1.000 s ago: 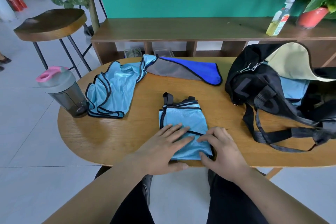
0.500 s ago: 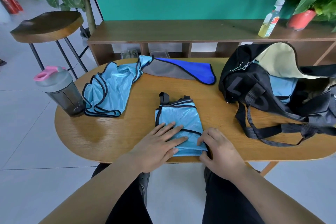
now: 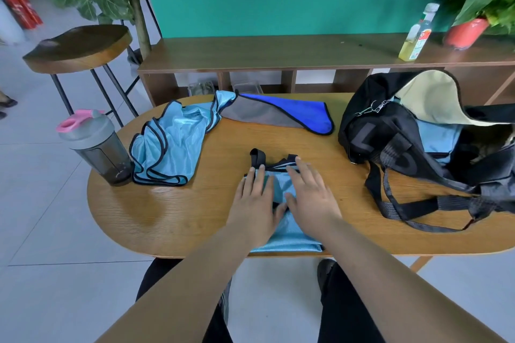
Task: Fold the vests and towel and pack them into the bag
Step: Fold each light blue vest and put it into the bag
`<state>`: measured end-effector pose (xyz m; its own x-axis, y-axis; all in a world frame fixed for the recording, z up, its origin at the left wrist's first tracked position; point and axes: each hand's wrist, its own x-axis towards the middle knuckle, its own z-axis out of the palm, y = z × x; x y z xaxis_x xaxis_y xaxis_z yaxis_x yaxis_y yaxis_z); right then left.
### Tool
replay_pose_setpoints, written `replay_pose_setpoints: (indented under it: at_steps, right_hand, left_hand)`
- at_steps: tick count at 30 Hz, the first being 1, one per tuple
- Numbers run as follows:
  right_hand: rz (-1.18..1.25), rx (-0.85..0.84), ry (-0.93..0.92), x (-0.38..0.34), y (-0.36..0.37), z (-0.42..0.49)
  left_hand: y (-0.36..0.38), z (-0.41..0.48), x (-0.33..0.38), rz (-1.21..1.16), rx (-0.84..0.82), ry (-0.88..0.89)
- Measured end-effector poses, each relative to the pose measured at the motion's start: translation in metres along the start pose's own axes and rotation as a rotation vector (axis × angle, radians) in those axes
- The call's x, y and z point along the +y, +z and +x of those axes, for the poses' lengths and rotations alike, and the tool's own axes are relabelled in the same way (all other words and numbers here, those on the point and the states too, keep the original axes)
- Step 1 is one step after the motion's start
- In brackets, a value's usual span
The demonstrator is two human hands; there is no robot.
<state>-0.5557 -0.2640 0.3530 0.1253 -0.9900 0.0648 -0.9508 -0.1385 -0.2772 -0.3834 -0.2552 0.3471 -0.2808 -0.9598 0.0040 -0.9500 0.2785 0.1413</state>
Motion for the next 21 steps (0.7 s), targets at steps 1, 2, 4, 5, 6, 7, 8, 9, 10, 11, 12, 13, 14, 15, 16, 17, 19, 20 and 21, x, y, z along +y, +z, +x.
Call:
replay_pose_setpoints:
  at_steps: [1, 2, 4, 5, 6, 7, 8, 9, 10, 11, 12, 13, 14, 15, 16, 17, 19, 20, 21]
  right_hand:
    - [-0.021, -0.022, 0.001, -0.002, 0.007, 0.002]
    - [-0.024, -0.015, 0.007, -0.002, 0.011, 0.001]
    - [-0.007, 0.057, 0.03, -0.001, 0.014, -0.005]
    - [-0.014, 0.1, 0.031, 0.0, 0.014, -0.006]
    - [-0.02, 0.137, 0.023, 0.001, 0.014, -0.006]
    - [-0.015, 0.161, 0.01, 0.002, 0.013, -0.003]
    - [0.001, 0.174, -0.004, 0.003, 0.011, 0.002]
    - [0.012, 0.174, -0.022, 0.004, 0.009, 0.008]
    - [0.01, 0.172, -0.045, 0.006, 0.006, 0.017]
    - [0.001, 0.155, -0.065, 0.009, 0.003, 0.024]
    - [-0.005, 0.124, -0.079, 0.012, -0.001, 0.033]
    - [-0.002, 0.088, -0.088, 0.014, -0.004, 0.042]
    - [0.005, 0.057, -0.096, 0.016, -0.007, 0.05]
    - [0.012, 0.039, -0.109, 0.018, -0.011, 0.057]
    - [0.013, 0.03, -0.134, 0.019, -0.016, 0.062]
    - [0.007, 0.027, -0.167, 0.02, -0.019, 0.066]
    - [-0.017, 0.022, -0.243, 0.024, -0.026, 0.07]
    - [-0.039, 0.02, -0.279, 0.027, -0.03, 0.07]
    - [-0.058, 0.019, -0.314, 0.03, -0.031, 0.071]
  left_hand:
    - [0.007, -0.001, -0.002, 0.026, 0.005, 0.011]
    - [0.013, -0.002, -0.004, 0.029, 0.02, 0.012]
    - [0.018, -0.003, -0.006, 0.016, 0.054, 0.009]
    - [0.018, -0.003, -0.006, 0.021, 0.06, 0.013]
    - [0.018, -0.002, -0.005, 0.034, 0.058, 0.018]
    - [0.017, -0.002, -0.004, 0.047, 0.054, 0.026]
    - [0.016, -0.001, -0.003, 0.058, 0.054, 0.036]
    - [0.014, -0.001, -0.003, 0.068, 0.063, 0.049]
    - [0.011, 0.001, -0.004, 0.07, 0.08, 0.064]
    - [0.007, 0.003, -0.004, 0.062, 0.099, 0.08]
    - [0.003, 0.007, -0.005, 0.044, 0.12, 0.098]
    - [0.0, 0.011, -0.007, 0.027, 0.137, 0.117]
    - [-0.002, 0.016, -0.008, 0.014, 0.142, 0.137]
    - [-0.004, 0.022, -0.01, 0.003, 0.135, 0.156]
    - [-0.004, 0.026, -0.012, -0.003, 0.125, 0.171]
    - [-0.004, 0.029, -0.014, -0.003, 0.12, 0.182]
    - [-0.003, 0.031, -0.018, 0.007, 0.129, 0.194]
    - [-0.004, 0.031, -0.02, 0.01, 0.143, 0.201]
    - [-0.005, 0.031, -0.022, 0.014, 0.164, 0.21]
